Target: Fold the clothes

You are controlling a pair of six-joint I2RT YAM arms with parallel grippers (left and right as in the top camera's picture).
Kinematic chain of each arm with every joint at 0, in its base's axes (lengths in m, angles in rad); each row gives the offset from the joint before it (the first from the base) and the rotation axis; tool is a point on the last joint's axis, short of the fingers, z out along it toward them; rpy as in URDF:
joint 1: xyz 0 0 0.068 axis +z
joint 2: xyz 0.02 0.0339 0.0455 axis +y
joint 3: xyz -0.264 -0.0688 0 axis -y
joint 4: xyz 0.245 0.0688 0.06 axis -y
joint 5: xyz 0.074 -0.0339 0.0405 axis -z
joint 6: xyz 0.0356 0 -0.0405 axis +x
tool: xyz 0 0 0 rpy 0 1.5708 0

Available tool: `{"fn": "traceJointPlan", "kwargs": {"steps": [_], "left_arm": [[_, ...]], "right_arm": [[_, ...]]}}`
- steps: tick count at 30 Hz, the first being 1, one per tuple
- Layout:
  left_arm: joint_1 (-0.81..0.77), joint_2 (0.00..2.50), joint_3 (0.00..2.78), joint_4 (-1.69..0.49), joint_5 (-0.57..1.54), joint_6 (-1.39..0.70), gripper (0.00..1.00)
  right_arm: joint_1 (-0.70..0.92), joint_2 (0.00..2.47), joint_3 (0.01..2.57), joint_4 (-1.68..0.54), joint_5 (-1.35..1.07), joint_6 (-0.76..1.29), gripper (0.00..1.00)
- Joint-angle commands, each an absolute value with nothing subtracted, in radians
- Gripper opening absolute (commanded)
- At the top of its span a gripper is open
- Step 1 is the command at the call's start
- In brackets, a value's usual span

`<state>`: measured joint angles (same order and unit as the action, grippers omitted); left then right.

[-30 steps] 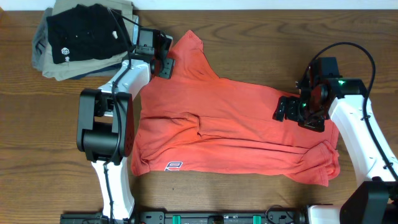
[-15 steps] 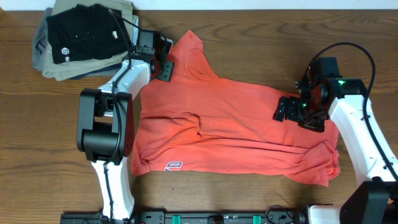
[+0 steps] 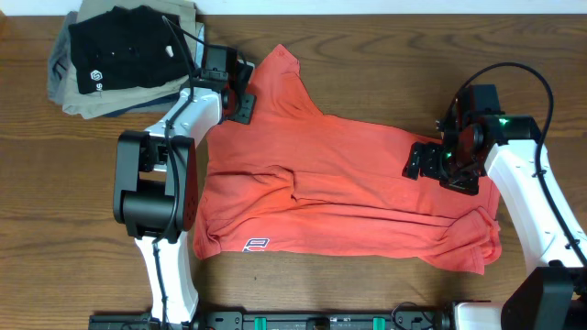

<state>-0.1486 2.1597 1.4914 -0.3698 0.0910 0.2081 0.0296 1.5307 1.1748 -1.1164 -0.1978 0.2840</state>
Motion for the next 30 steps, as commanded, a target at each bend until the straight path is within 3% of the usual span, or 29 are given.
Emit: {"fn": "traceJointPlan", "kwargs": {"steps": [1, 3, 6, 8, 18, 30], "left_arm": [[-0.147, 2.170, 1.488, -0.373, 0.093, 0.217, 0.42], [-0.147, 2.170, 1.488, -0.371, 0.093, 0.217, 0.26], [-0.147, 2.170, 1.488, -0.358, 0.093, 0.217, 0.12], [-0.147, 2.167, 1.488, -0.353, 0.093, 0.216, 0.09], [-0.147, 2.083, 1.488, -0.388, -0.038, 0.121, 0.06], [-0.146, 2.010, 1.488, -0.540, -0.046, 0.027, 0.06]], "right_arm": [[0.041, 1.530, 1.166, -1.119, -0.200, 0.276, 0.89], [0.041, 1.530, 1.166, -1.120, -0.200, 0.276, 0.89], [0.041, 1.530, 1.166, -1.120, -0.200, 0.276, 0.89], [0.041, 1.530, 1.166, -1.120, -0.199, 0.276, 0.89], [0.039, 1.530, 1.166, -1.060, -0.168, 0.276, 0.87], [-0.023, 1.530, 1.192, -1.026, -0.154, 0.271, 0.91]]}}
